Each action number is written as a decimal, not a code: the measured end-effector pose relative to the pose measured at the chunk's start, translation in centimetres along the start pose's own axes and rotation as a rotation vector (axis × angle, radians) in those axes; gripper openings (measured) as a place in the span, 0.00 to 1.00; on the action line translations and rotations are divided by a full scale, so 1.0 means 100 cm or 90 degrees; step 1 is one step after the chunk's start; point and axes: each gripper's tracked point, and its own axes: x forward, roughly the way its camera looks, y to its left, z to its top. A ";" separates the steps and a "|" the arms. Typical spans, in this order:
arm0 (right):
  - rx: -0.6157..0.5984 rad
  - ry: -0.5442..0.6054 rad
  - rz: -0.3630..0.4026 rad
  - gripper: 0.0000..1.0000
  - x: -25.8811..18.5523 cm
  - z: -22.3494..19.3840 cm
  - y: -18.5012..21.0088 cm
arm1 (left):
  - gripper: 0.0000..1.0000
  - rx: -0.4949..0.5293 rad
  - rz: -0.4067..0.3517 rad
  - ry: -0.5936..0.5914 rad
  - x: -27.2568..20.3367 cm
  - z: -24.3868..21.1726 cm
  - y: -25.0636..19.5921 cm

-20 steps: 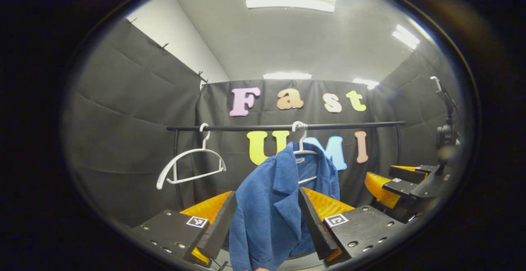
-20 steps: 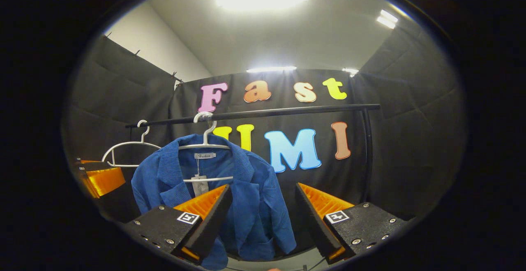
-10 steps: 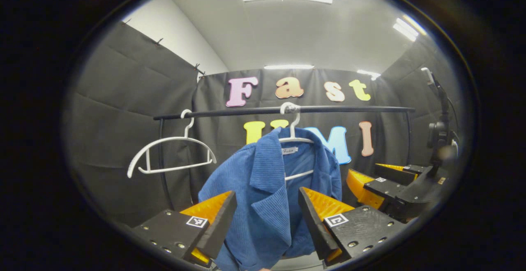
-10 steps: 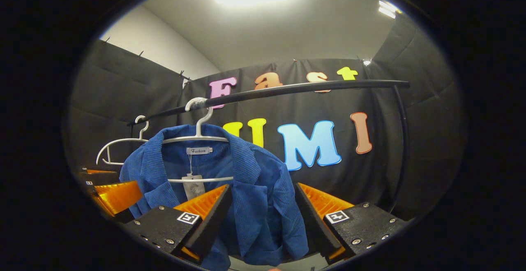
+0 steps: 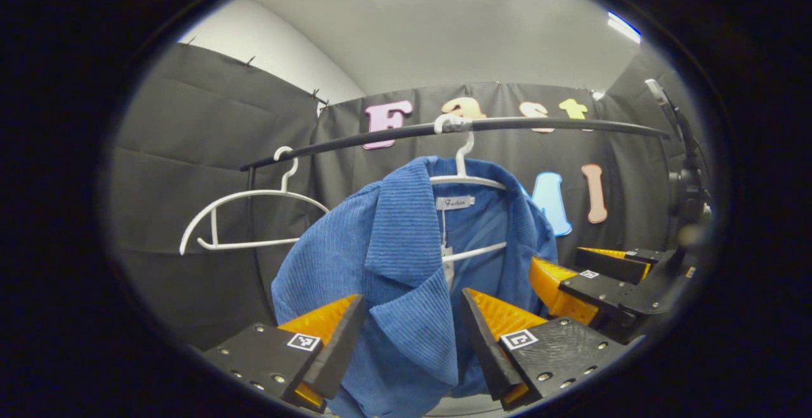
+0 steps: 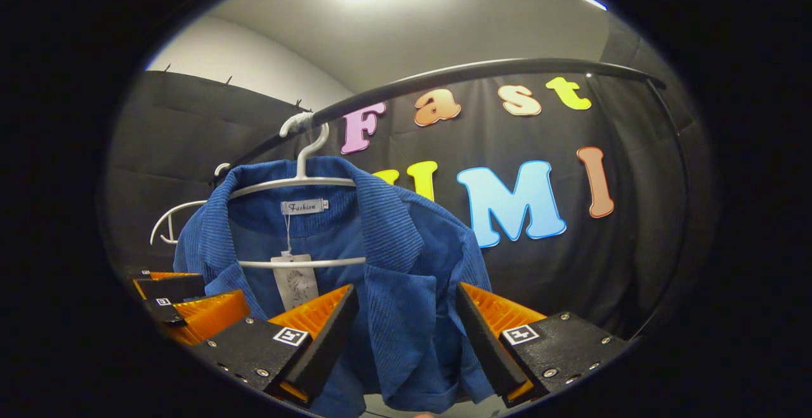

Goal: Grasp the clothes on the hanger with both hands and then place them into the laundry hamper below.

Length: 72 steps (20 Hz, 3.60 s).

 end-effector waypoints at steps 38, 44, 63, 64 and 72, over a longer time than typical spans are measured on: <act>-0.057 -0.100 -0.048 0.05 0.023 0.028 -0.014 | 0.01 -0.026 0.019 -0.032 0.002 0.011 0.020; -0.057 -0.142 -0.077 0.05 0.019 0.064 -0.030 | 0.06 -0.028 0.024 -0.068 -0.017 0.050 0.046; -0.084 -0.164 -0.149 0.05 0.058 0.082 -0.096 | 0.05 0.106 0.069 -0.066 -0.008 0.099 0.152; -0.086 -0.161 -0.150 0.05 0.061 0.079 -0.097 | 0.05 0.113 0.081 -0.066 -0.007 0.099 0.161; -0.093 -0.153 -0.158 0.05 0.075 0.070 -0.099 | 0.00 0.059 0.076 -0.048 0.038 0.070 0.176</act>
